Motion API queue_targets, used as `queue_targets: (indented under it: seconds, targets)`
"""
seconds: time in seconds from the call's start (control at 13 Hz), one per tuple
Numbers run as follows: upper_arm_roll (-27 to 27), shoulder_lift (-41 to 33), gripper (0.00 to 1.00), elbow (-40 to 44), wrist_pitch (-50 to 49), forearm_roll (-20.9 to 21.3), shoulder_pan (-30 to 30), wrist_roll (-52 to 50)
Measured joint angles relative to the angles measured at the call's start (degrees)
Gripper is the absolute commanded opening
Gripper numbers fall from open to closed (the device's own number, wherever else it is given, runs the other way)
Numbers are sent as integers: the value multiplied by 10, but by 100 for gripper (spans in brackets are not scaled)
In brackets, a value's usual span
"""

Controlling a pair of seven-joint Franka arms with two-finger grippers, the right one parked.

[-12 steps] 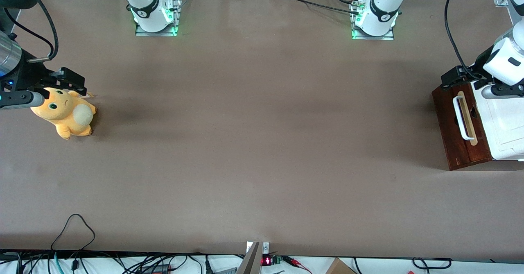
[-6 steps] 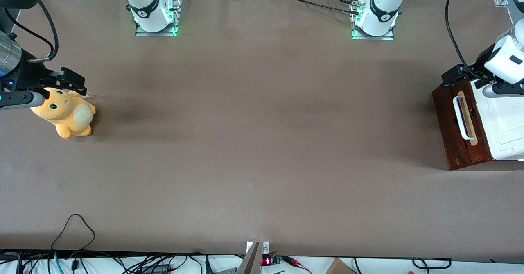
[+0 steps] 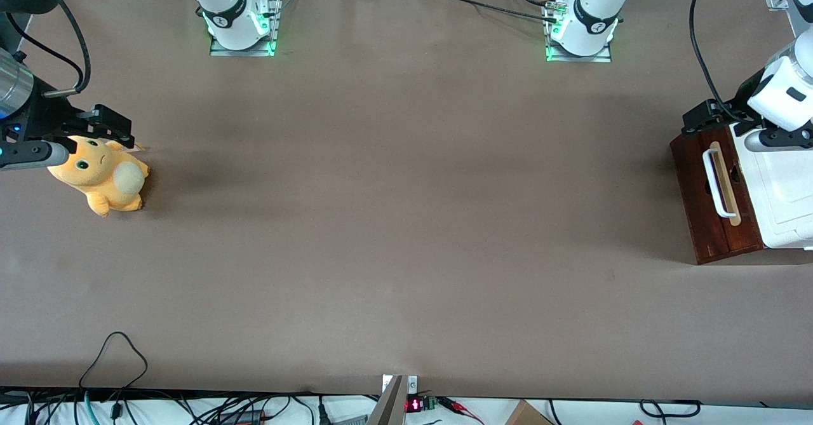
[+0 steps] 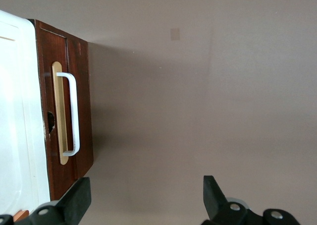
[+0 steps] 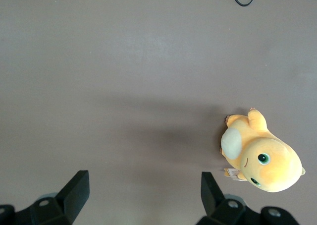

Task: Open lower drawer with left arm only

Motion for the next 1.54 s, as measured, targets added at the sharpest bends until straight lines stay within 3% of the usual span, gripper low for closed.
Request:
queue_targets:
  seconds: [0.31,0.54,0.92,1.15,1.54]
  targets:
    - [-2,19,100,0,19,10,0,1]
    - [-48,41,100,-1,23,132,1,-27]
    - [-155,79,100,-2,-58,315,1,-196]
    - [-193,107,100,-19,-95,385,1,-280]
    - [-196,177,99,-63,-117,487,1,-372]
